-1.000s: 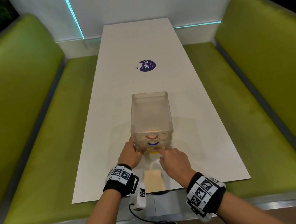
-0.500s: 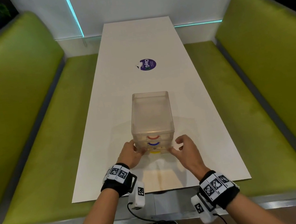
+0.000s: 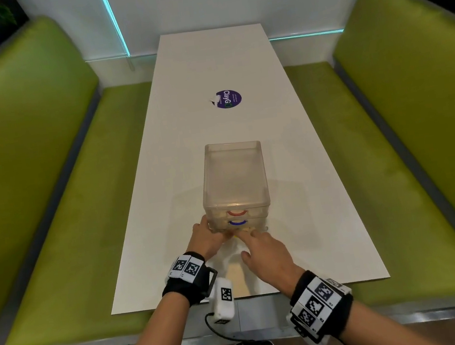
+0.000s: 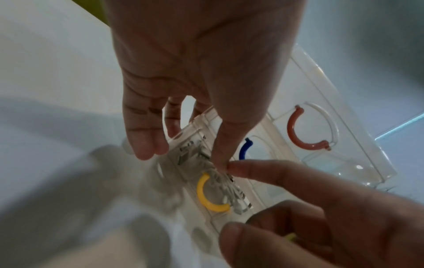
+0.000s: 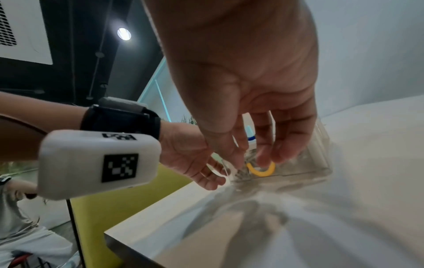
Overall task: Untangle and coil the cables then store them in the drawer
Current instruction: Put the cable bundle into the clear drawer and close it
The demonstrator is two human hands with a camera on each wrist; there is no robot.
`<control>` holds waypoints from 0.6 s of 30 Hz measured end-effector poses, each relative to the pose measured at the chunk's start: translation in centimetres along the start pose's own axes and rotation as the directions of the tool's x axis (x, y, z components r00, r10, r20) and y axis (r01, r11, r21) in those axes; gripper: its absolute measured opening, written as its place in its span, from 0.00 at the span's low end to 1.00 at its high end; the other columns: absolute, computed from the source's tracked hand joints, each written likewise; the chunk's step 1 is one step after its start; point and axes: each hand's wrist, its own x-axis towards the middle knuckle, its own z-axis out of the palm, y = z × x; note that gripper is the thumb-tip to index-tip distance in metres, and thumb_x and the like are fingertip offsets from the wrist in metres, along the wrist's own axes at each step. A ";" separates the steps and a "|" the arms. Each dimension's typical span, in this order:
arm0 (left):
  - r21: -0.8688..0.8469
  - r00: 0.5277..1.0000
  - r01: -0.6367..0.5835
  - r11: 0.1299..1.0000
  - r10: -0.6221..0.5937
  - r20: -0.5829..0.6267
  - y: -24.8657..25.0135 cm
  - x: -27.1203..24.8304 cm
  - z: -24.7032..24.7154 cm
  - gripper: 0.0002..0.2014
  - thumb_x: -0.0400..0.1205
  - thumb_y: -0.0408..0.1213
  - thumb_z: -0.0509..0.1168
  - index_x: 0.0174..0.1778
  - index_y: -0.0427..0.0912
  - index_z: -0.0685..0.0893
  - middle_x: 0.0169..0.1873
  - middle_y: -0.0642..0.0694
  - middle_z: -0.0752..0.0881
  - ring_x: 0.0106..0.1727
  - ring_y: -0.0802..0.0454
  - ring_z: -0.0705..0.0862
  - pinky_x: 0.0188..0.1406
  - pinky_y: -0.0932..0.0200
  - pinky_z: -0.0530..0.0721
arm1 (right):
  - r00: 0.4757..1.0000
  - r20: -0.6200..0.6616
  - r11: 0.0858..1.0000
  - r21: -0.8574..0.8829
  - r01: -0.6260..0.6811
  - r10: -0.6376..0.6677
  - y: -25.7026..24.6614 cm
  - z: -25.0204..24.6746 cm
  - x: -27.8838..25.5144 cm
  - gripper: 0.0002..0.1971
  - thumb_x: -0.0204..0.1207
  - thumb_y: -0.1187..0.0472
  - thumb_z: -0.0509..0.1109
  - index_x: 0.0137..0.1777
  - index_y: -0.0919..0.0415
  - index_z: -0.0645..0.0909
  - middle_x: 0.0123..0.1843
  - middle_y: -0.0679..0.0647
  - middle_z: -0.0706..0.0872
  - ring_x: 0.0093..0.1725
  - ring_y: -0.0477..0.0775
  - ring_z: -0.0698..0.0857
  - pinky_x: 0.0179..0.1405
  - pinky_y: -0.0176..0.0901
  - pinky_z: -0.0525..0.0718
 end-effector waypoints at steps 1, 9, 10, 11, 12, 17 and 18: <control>-0.006 1.000 0.003 1.000 -0.003 0.003 -0.2 0.2 0.1 0.42 0.52 0.58 0.67 0.64 0.47 0.73 0.54 0.38 0.81 0.53 0.41 0.84 0.31 0.57 0.82 | 1.000 -0.015 1.000 -0.008 0.009 -0.009 0.1 0.1 0.1 0.24 0.79 0.60 0.59 0.76 0.49 0.66 0.64 0.56 0.80 0.61 0.60 0.79 0.46 0.48 0.77; 0.022 0.997 -0.076 0.997 0.076 0.001 -0.8 0.5 -0.2 0.27 0.74 0.41 0.71 0.69 0.42 0.73 0.51 0.42 0.82 0.43 0.50 0.82 0.38 0.59 0.81 | 0.995 -0.095 0.996 -0.090 0.004 -0.013 0.8 0.7 0.8 0.22 0.80 0.60 0.58 0.74 0.50 0.69 0.62 0.57 0.83 0.60 0.62 0.80 0.47 0.50 0.79; 0.021 0.995 -0.095 0.995 0.095 -0.004 -0.8 0.6 -0.1 0.25 0.77 0.38 0.71 0.68 0.39 0.73 0.46 0.45 0.81 0.39 0.54 0.80 0.33 0.65 0.78 | 0.994 -0.110 0.993 -0.115 -0.001 -0.012 1.0 0.8 0.8 0.22 0.80 0.60 0.58 0.74 0.51 0.70 0.61 0.57 0.83 0.59 0.63 0.81 0.46 0.49 0.79; 0.025 0.994 -0.111 0.993 0.112 -0.009 -0.9 0.6 -0.1 0.24 0.78 0.37 0.71 0.68 0.37 0.74 0.43 0.48 0.80 0.37 0.57 0.78 0.31 0.69 0.74 | 0.992 -0.128 0.990 -0.139 -0.005 -0.013 1.1 0.7 0.7 0.21 0.80 0.60 0.59 0.73 0.52 0.72 0.59 0.58 0.85 0.56 0.63 0.82 0.45 0.49 0.78; 0.034 0.991 -0.129 0.991 0.129 -0.021 -0.9 0.6 -0.1 0.23 0.78 0.36 0.71 0.68 0.36 0.74 0.42 0.48 0.79 0.38 0.57 0.78 0.31 0.70 0.72 | 0.990 -0.140 0.988 -0.155 -0.004 -0.018 1.1 0.5 0.5 0.20 0.78 0.60 0.61 0.71 0.53 0.75 0.55 0.58 0.87 0.51 0.64 0.83 0.41 0.48 0.78; 0.069 0.987 -0.149 0.986 0.152 -0.041 -1.0 0.5 -0.2 0.24 0.77 0.40 0.72 0.67 0.40 0.76 0.39 0.51 0.77 0.42 0.52 0.78 0.45 0.58 0.74 | 0.993 -0.116 0.957 -0.286 -0.047 0.014 0.7 0.4 0.8 0.14 0.50 0.57 0.82 0.38 0.50 0.87 0.22 0.49 0.84 0.21 0.53 0.80 0.18 0.36 0.70; 0.080 0.988 -0.146 0.986 0.150 -0.046 -1.2 0.5 -0.2 0.24 0.77 0.42 0.72 0.67 0.42 0.76 0.37 0.52 0.77 0.42 0.50 0.78 0.48 0.55 0.77 | 0.990 -0.139 0.952 -0.301 -0.054 0.013 0.5 0.5 0.8 0.13 0.52 0.57 0.82 0.38 0.51 0.87 0.23 0.49 0.84 0.22 0.53 0.81 0.19 0.36 0.71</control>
